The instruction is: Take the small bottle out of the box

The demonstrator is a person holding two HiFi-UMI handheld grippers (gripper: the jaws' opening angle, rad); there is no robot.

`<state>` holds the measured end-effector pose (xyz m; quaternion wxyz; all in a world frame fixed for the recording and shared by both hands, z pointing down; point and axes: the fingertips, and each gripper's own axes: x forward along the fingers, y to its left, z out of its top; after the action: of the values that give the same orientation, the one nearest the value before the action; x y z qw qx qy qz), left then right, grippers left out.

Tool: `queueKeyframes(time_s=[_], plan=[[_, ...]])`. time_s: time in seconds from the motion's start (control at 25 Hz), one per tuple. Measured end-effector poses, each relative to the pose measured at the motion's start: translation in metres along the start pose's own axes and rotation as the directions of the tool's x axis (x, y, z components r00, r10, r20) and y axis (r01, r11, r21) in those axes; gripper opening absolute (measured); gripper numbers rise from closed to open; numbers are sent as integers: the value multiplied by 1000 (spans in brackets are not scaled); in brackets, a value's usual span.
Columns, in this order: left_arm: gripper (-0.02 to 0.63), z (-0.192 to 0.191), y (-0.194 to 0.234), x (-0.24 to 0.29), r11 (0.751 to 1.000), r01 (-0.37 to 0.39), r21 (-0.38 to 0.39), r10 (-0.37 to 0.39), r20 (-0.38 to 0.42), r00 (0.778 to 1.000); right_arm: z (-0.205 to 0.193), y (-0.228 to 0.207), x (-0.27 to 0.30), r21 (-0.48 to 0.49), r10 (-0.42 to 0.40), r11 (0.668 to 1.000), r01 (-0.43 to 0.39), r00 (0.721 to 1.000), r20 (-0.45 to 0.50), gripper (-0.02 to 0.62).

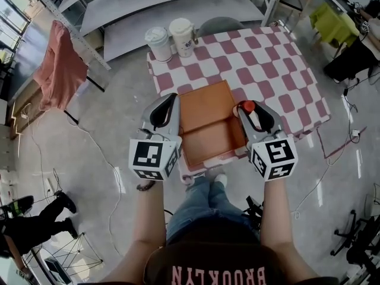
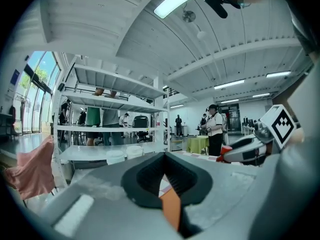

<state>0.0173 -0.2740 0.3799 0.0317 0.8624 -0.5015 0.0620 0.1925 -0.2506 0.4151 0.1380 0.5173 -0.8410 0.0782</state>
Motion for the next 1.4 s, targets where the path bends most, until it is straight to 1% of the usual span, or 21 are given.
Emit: queueKeyframes(time_s=[0.24, 0.48, 0.8, 0.96, 1.16, 1.4], plan=[[-2, 39, 2, 2, 999, -7, 32, 5, 67, 998, 38, -2, -6, -29, -3, 1000, 5, 998, 57, 141], [-2, 78, 5, -3, 997, -7, 70, -2, 127, 992, 85, -3, -18, -42, -14, 999, 20, 992, 124, 141], [0, 121, 12, -5, 993, -28, 115, 3, 217, 976, 143, -9, -36, -54, -9, 998, 21, 976, 220, 141], [-2, 144, 12, -8, 990, -41, 133, 5, 261, 965, 168, -11, -46, -76, 1, 997, 20, 963, 270, 141], [-1, 164, 9, -12, 986, -49, 158, -2, 309, 951, 187, -14, -59, -86, 3, 996, 25, 950, 311, 141], [0, 168, 8, -11, 986, -45, 160, -10, 327, 945, 193, -18, -65, -96, 0, 995, 33, 947, 320, 141]])
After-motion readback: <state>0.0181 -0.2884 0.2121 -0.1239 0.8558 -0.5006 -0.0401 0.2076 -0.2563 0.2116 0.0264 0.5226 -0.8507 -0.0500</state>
